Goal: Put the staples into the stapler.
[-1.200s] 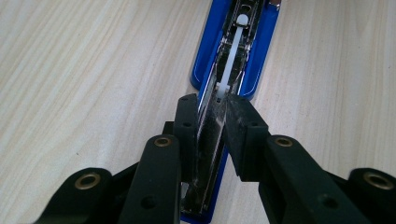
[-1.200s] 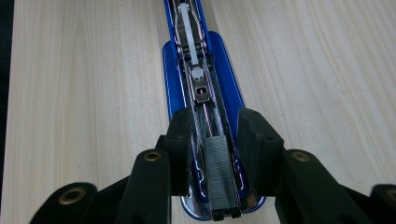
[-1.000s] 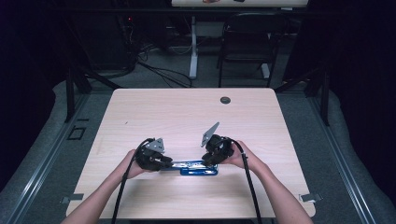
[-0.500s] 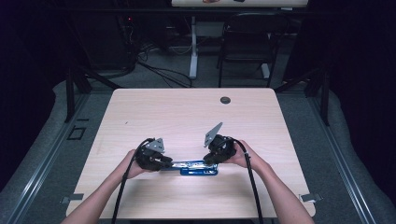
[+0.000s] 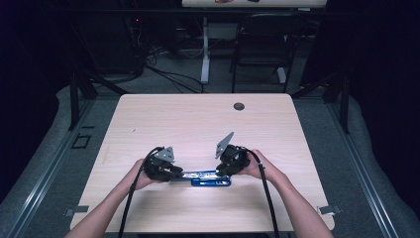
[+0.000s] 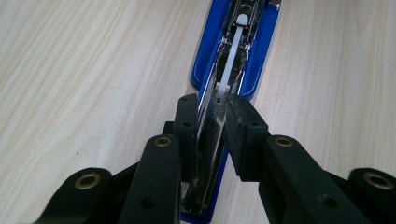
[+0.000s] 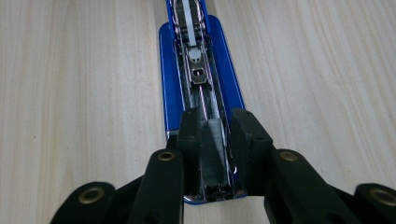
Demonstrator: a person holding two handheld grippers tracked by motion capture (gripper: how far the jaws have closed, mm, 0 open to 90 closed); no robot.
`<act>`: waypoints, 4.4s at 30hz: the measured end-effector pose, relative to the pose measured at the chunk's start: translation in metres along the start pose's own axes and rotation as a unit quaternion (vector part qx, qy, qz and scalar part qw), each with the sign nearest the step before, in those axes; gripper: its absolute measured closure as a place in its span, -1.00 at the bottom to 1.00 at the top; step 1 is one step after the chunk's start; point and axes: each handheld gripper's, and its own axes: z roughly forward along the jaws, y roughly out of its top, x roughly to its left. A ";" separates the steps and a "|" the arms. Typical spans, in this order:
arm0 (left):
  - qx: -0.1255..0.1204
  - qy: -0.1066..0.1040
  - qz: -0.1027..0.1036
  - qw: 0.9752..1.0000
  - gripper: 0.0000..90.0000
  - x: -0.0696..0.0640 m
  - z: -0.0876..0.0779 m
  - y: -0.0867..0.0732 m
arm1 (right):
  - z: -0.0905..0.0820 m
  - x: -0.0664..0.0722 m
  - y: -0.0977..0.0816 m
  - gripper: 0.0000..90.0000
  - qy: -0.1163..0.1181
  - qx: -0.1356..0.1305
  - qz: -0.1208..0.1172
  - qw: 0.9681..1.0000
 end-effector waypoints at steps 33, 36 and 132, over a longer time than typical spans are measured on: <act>-0.001 0.000 0.000 1.000 0.66 0.000 0.000 0.000 | -0.010 0.001 -0.008 0.74 0.000 -0.008 -0.035 0.999; -0.001 0.000 0.000 1.000 0.66 0.000 0.000 0.000 | -0.008 0.002 -0.008 0.74 -0.001 -0.012 -0.034 0.999; 0.000 -0.001 0.000 1.000 0.67 0.000 0.001 0.001 | -0.016 0.005 -0.006 0.85 -0.019 0.033 -0.023 0.999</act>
